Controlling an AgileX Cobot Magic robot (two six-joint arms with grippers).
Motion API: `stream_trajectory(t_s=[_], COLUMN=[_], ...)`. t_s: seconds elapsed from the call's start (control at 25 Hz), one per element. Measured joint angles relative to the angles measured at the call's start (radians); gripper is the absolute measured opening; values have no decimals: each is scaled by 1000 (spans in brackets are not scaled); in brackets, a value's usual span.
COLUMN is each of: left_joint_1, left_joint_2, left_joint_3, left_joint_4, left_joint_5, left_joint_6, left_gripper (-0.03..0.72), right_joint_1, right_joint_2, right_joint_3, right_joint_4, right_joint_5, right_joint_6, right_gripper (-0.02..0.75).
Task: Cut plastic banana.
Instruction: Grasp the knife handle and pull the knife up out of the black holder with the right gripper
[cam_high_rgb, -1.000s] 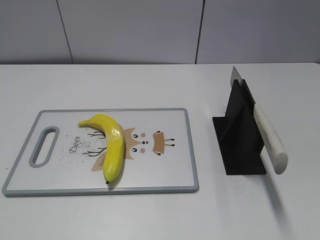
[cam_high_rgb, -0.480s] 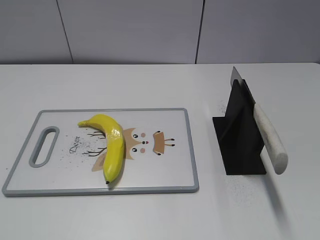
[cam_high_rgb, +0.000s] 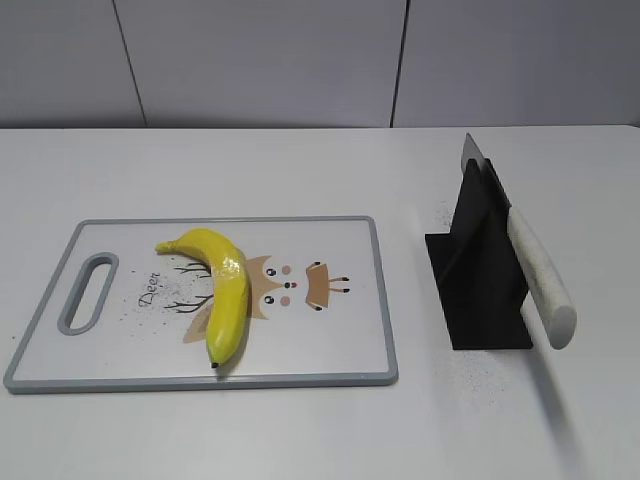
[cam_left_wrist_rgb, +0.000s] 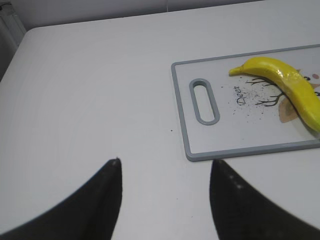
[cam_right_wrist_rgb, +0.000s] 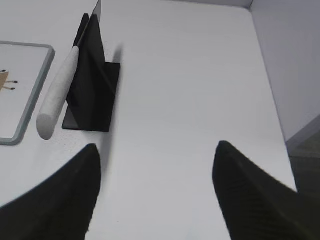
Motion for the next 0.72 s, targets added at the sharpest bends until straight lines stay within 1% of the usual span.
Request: stream_trajectory(t_s=[0.16,0.36,0.52,0.72], left_joint_1=[0,0,0,0], left_joint_2=[0,0,0,0], left_joint_3=[0,0,0,0], left_joint_4=[0,0,0,0], left_joint_5=[0,0,0,0], left_joint_6=[0,0,0,0], left_gripper=[535,533,532,532], right_joint_1=[0,29,101,230], right_joint_2=[201,423,574,748], right_joint_3=[-71,-145,-218,-293], right_joint_4=[78,114,121,120], right_joint_5=[0,3,13,22], right_joint_6=[1,12,24,45], right_gripper=[527,526,523,496])
